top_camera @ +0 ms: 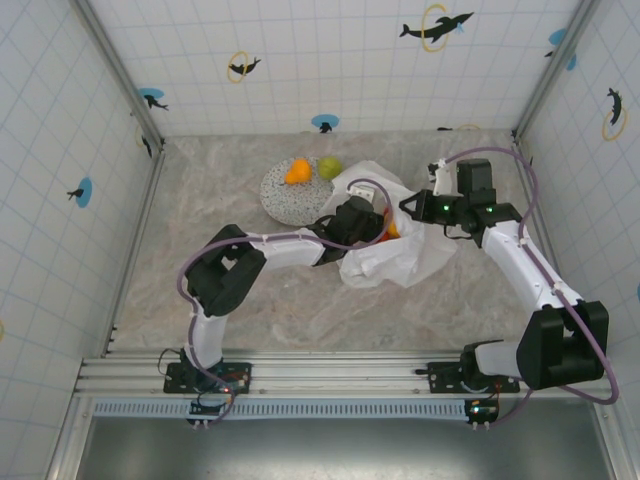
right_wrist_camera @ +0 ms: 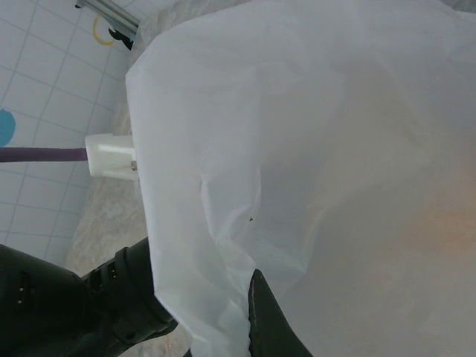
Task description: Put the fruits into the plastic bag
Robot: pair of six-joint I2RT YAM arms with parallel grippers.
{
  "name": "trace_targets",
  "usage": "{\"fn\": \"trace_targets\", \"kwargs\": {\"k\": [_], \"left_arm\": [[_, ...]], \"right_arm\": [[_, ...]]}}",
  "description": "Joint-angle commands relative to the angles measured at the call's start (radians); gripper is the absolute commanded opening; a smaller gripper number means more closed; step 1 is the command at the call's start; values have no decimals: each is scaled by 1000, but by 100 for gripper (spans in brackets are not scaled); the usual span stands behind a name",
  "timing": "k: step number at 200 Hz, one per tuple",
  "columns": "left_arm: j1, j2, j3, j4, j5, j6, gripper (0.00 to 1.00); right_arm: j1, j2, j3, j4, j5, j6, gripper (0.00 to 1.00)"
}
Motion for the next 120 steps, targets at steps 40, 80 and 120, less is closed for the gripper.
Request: {"fn": "trace_targets", "kwargs": {"k": [40, 80, 120], "left_arm": [[2, -36, 18, 4, -14, 32, 91], [1, -138, -48, 0, 40, 32, 96], [1, -234, -118, -22, 80, 20, 97]], "right_arm": [[-23, 0, 13, 21, -13, -9, 0], [-45, 0, 0, 23, -18, -9, 0], [-52, 1, -9, 31, -19, -6, 0]]}}
